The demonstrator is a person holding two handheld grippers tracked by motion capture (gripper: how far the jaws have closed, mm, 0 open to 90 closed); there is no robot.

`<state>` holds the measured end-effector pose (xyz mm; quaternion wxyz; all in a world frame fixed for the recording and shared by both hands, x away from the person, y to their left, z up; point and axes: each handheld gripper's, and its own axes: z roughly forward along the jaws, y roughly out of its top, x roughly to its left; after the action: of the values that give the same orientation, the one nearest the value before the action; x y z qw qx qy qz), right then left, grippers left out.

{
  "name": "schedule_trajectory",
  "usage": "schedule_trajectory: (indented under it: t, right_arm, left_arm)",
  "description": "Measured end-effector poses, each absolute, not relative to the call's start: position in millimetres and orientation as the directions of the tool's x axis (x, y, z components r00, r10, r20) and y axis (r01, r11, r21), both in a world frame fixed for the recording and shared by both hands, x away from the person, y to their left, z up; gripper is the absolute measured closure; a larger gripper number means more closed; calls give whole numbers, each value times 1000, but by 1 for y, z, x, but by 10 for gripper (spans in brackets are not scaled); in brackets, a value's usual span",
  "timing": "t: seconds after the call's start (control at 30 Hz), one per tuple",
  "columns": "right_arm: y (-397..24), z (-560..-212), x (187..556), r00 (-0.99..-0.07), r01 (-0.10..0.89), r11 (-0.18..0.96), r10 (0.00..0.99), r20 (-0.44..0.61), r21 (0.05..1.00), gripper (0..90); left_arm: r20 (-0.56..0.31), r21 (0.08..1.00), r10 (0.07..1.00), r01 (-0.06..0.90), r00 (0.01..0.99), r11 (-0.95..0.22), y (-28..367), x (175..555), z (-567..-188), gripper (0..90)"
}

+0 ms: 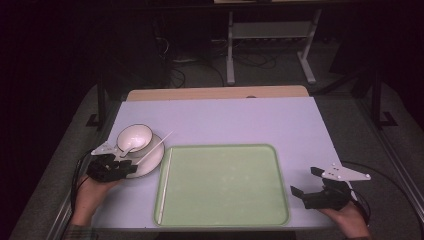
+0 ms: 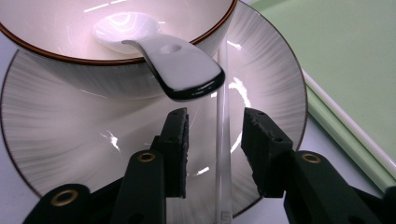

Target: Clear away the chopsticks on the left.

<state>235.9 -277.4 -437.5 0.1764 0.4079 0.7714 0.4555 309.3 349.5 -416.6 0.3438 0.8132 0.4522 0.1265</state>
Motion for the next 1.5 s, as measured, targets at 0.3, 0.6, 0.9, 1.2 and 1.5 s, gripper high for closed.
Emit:
schedule_trajectory:
  t: [0.3,0.6,0.9,1.2,1.5]
  right_arm:
    - [-277,-438,236,-606,468,254,790,98,846,0]
    - [-278,-437,236,-606,468,254,790,98,846,0]
    - [-278,-437,236,-605,468,254,790,98,846,0]
    - [-278,-437,236,-605,468,253,790,99,846,0]
    - [-278,-437,236,-604,471,249,790,103,847,0]
  left_arm:
    - [-98,652,821,660,562,-374,344,313,-424,701]
    - [-99,646,823,665,560,-375,344,315,-426,748]
    - [-114,643,818,669,564,-372,344,315,-426,813]
    - [-122,642,812,669,571,-374,344,315,-426,829]
    - [-129,663,796,648,592,-375,339,312,-421,833]
